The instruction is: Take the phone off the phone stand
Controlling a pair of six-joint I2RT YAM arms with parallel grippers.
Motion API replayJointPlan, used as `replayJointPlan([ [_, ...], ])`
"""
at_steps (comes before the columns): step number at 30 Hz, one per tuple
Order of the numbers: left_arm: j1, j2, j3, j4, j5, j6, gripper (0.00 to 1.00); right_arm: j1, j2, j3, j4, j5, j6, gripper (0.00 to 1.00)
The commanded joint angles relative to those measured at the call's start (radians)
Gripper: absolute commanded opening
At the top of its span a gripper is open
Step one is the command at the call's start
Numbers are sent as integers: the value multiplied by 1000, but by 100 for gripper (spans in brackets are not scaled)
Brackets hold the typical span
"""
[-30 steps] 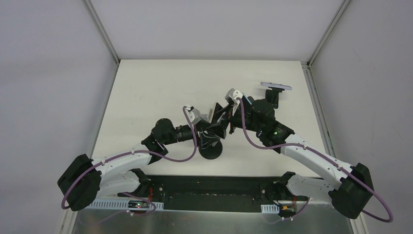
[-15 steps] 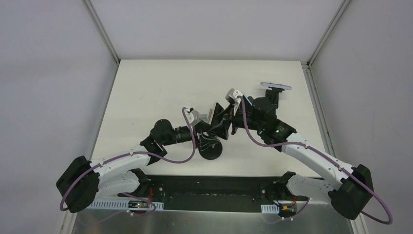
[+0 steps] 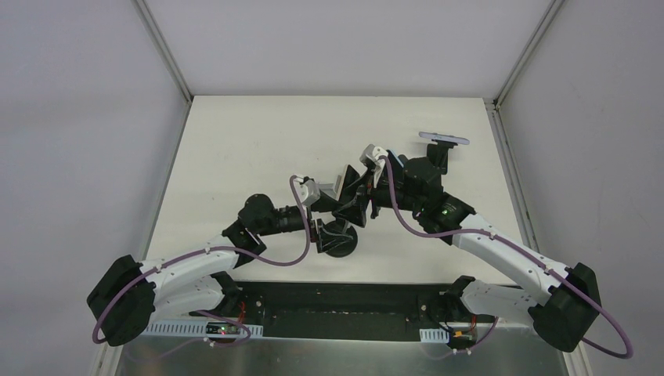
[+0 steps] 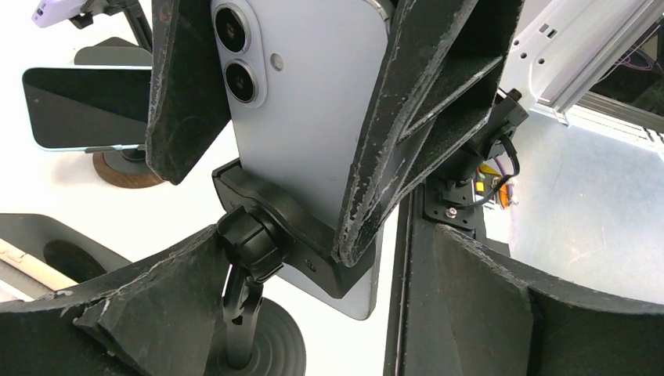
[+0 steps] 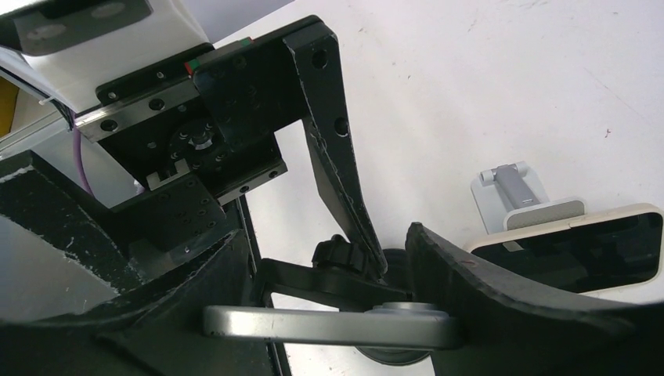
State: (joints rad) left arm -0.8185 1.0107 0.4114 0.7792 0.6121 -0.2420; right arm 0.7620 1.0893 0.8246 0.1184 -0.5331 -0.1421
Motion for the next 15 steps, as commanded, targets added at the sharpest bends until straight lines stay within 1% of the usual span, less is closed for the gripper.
replayJointPlan([
  [1,-23,-60,-3,65,135,-36,99,-23,-8,24,-16,70,-38,0],
  [10,10,-148,-11,28,116,-61,99,-24,-27,64,-54,-72,8,0],
  [15,38,-208,-41,13,96,-65,99,-23,-37,81,-53,-115,33,0],
])
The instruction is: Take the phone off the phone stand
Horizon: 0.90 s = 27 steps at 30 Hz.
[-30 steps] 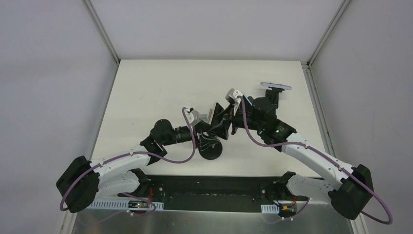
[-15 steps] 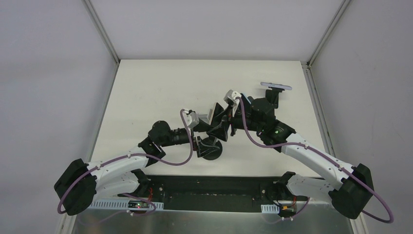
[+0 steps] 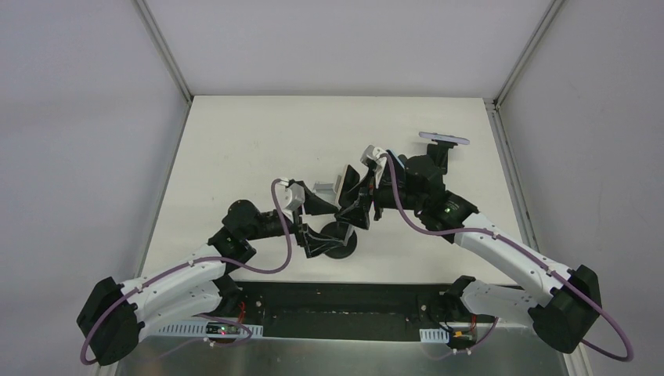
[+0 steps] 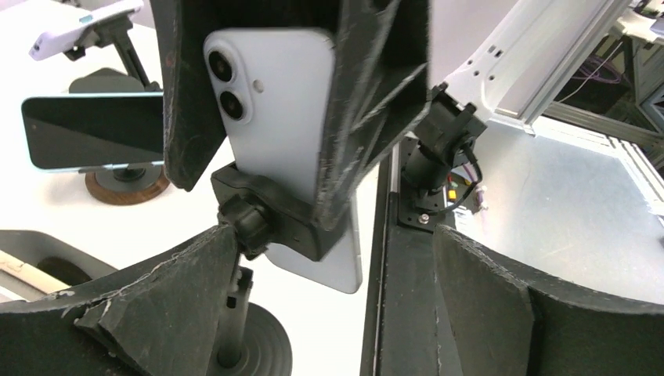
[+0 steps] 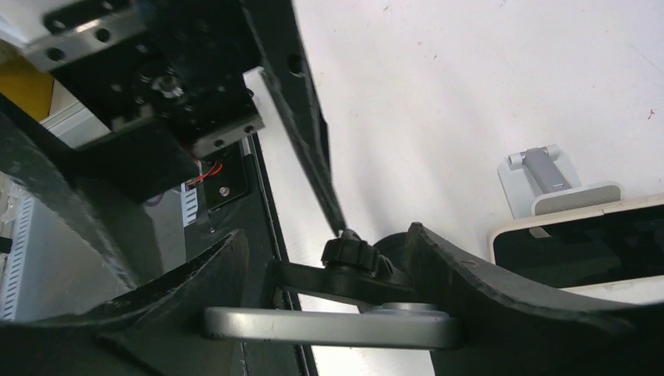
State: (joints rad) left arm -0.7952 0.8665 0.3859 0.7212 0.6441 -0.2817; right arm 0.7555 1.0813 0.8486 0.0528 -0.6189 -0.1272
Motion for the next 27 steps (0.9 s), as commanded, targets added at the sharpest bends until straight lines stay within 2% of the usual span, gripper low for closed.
replayJointPlan([
  [1,20,-73,-21,67,55,-27,99,-16,-31,60,14,-33,24,0],
  [18,63,-157,-55,-41,-92,-8,99,19,-69,159,34,-77,179,0],
  [22,70,-218,-20,-189,-172,2,98,30,-107,177,-10,37,236,0],
  [27,70,-333,84,-516,-366,5,95,65,-94,268,-155,233,324,0],
])
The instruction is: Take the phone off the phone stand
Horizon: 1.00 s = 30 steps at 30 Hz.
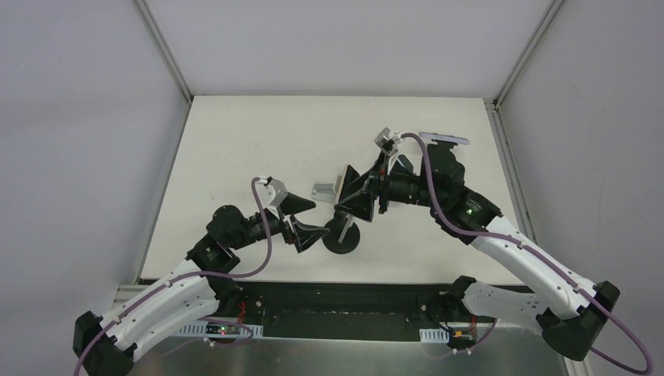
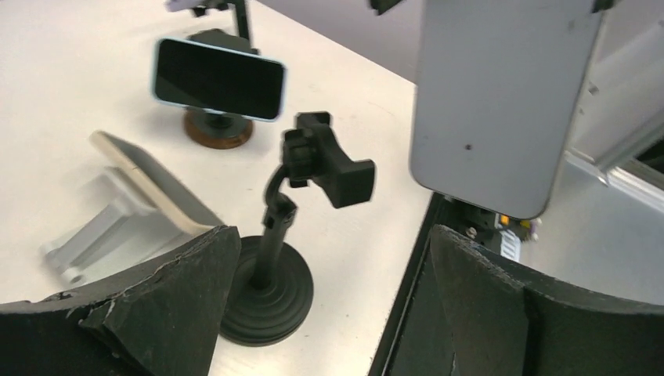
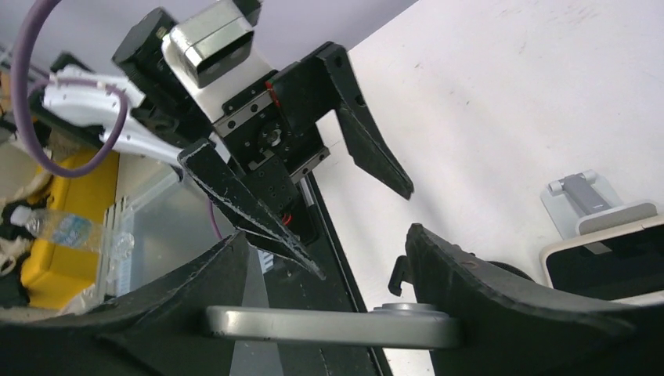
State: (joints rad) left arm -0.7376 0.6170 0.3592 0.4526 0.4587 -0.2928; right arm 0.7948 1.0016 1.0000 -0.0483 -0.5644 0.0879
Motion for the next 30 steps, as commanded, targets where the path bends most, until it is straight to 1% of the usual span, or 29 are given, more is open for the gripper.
replayJointPlan([
  [1,12,-108,135,-338,-212,13,94,35,-3,144,-89,219,127,0],
  [4,12,-184,229,-629,-394,5,88,79,55,253,-198,333,149,0],
  [6,12,-237,284,-807,-502,-12,84,116,125,357,-286,412,158,0],
  [9,12,-345,339,-959,-624,-47,79,155,243,513,-395,526,205,0],
  [10,12,-381,353,-1002,-672,-57,79,166,287,570,-430,589,234,0],
  [12,12,-446,382,-1081,-731,-63,78,182,402,679,-526,673,281,0],
  [13,12,-475,392,-1121,-759,-63,78,188,464,763,-579,713,304,0],
  [15,12,-544,405,-1170,-817,-65,75,198,595,912,-705,758,350,0],
  [18,12,-637,408,-1228,-903,-61,74,209,798,1138,-873,789,395,0],
  [20,12,-687,404,-1253,-950,-66,73,218,919,1263,-943,795,408,0],
  [23,12,-733,399,-1270,-987,-75,70,237,1066,1388,-995,823,415,0],
  [25,12,-739,397,-1282,-1003,-74,68,240,1129,1414,-995,804,424,0],
  [27,12,-729,399,-1290,-1009,-75,68,241,1165,1396,-972,797,443,0],
  [30,12,-698,405,-1297,-1007,-76,68,247,1185,1291,-878,807,452,0],
])
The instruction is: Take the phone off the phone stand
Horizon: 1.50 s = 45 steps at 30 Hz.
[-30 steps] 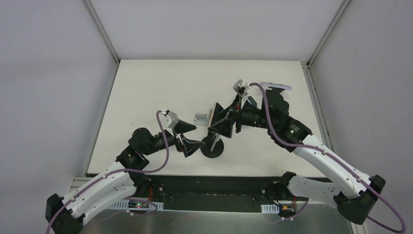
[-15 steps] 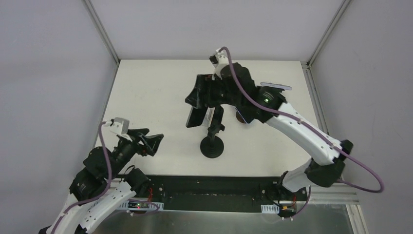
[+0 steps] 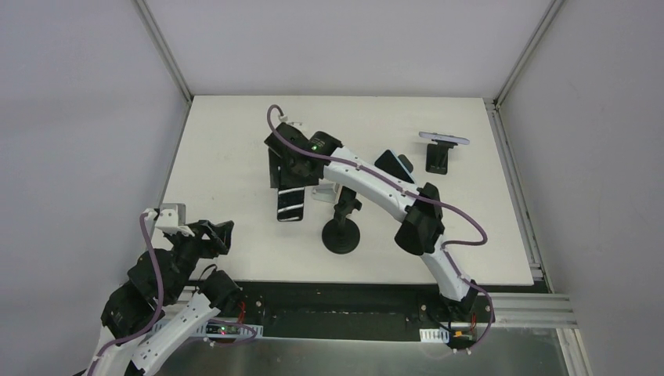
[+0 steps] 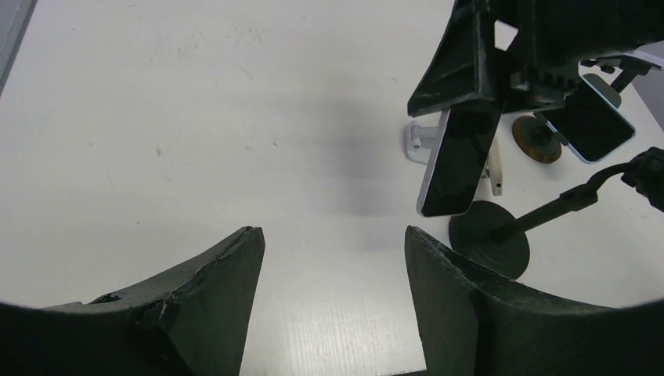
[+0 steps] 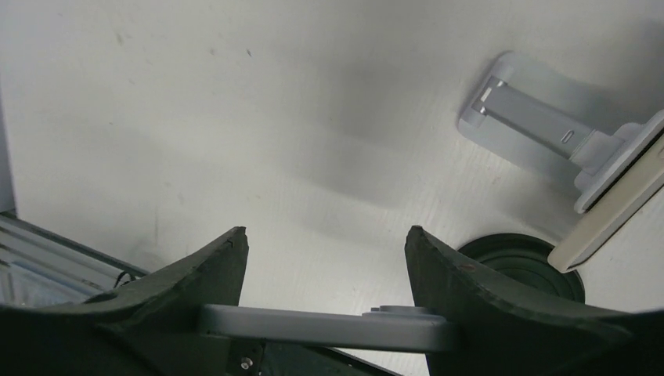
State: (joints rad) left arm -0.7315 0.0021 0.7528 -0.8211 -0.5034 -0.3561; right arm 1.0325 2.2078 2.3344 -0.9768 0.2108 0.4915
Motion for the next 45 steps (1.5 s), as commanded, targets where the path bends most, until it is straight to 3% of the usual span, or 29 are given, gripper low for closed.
replayJointPlan([
  [1,6,-71,13,-25,-43,-11,68,11,-18,-75,81,36,50,0],
  [12,6,-31,28,-47,-34,0,68,44,100,-114,275,81,85,0],
  [24,6,19,35,-68,-52,3,67,44,179,-133,335,123,106,0],
  [31,8,20,39,-76,-62,2,68,44,185,-141,341,88,68,15],
  [45,7,24,40,-78,-64,3,68,55,186,-295,442,152,48,23],
])
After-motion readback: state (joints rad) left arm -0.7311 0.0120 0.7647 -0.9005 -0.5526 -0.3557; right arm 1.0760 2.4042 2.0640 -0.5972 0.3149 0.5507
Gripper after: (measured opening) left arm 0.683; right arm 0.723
